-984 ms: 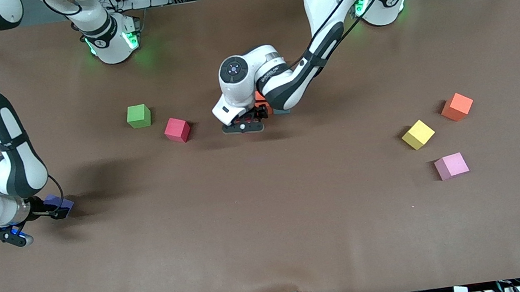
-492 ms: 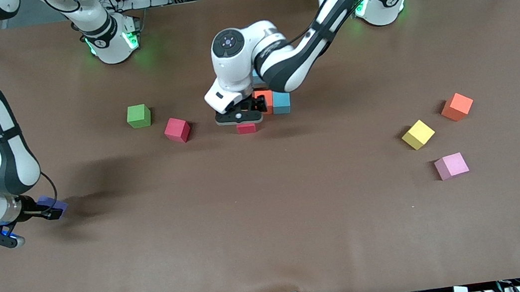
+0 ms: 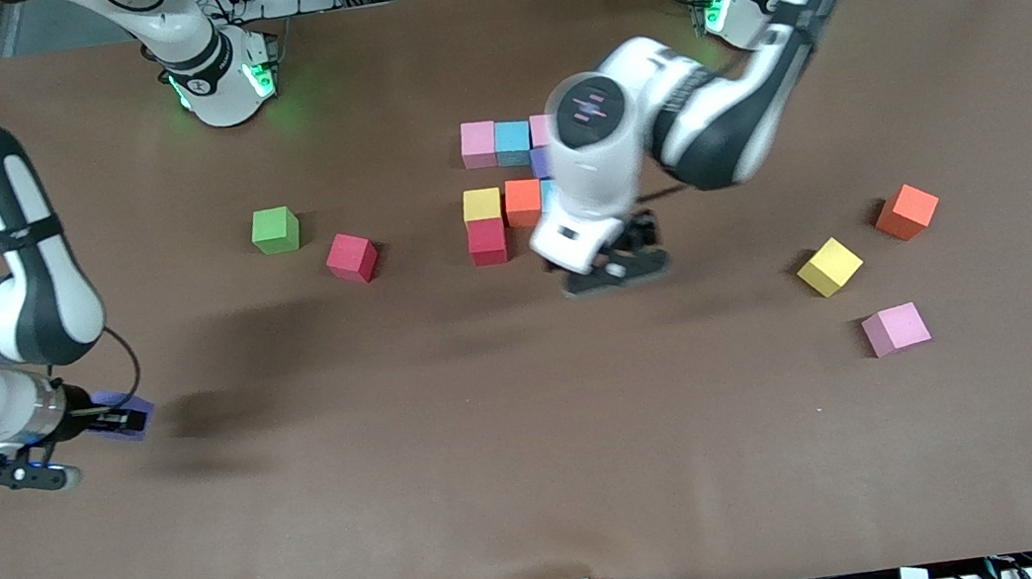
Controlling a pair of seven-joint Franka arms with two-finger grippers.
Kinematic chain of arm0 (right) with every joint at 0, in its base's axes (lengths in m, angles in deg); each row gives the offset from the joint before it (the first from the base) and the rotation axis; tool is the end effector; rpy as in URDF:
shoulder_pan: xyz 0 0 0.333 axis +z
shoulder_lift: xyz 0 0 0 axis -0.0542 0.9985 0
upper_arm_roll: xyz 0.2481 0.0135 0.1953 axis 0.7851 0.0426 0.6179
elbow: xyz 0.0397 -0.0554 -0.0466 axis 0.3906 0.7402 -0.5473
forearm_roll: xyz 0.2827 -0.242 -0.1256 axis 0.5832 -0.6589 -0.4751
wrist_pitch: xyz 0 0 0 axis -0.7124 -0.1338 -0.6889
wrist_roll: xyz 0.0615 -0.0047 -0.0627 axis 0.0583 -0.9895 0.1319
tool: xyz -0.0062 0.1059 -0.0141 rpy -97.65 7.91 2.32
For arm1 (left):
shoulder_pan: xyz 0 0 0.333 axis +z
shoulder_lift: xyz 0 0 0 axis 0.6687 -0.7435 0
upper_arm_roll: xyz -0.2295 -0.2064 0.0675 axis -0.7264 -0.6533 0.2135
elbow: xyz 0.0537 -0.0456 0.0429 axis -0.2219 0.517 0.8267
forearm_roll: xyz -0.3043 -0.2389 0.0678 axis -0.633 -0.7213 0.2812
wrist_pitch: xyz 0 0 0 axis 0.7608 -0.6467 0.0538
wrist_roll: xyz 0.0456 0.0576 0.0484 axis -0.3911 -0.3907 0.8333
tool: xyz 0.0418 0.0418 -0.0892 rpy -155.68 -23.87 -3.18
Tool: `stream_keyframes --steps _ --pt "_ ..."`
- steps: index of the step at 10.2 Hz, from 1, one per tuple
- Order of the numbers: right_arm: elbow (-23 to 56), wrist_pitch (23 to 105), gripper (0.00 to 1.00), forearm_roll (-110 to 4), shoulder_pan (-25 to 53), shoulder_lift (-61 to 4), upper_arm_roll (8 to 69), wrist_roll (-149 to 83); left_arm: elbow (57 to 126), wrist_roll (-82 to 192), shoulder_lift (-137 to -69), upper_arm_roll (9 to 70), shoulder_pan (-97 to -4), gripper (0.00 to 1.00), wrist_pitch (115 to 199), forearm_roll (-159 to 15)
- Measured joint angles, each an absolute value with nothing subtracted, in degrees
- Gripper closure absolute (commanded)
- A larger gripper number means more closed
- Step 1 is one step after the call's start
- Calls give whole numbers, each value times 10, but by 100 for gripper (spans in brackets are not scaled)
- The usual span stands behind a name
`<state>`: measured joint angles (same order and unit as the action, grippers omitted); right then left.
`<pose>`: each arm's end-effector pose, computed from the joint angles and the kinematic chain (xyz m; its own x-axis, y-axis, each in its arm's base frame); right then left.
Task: Form number 2 with 11 blocks
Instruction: 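Carry purple with the right gripper while the left gripper reaches yellow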
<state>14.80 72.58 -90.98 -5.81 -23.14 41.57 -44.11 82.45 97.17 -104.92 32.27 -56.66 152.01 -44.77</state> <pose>0.6665 -0.0588 0.3045 0.9829 -0.1826 -0.0248 -0.1816 -0.9826 0.0382 0.5521 -0.3876 0.3828 0.9977 0.0604 0.0317 0.0631 -0.9936 -0.0933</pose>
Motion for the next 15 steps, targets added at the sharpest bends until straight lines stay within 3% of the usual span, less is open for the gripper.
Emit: stream_keyframes --steps 6,11,15 --pt "145 729 45 -881 100 -247 418 -531 901 671 -1025 321 -420 0 1492 -450" --pt "120 765 45 -844 228 -214 418 -536 1095 483 -941 322 -287 0 1664 -450" --pt "48 769 45 -844 302 -147 415 -599 1137 348 -964 323 -240 0 1742 -450"
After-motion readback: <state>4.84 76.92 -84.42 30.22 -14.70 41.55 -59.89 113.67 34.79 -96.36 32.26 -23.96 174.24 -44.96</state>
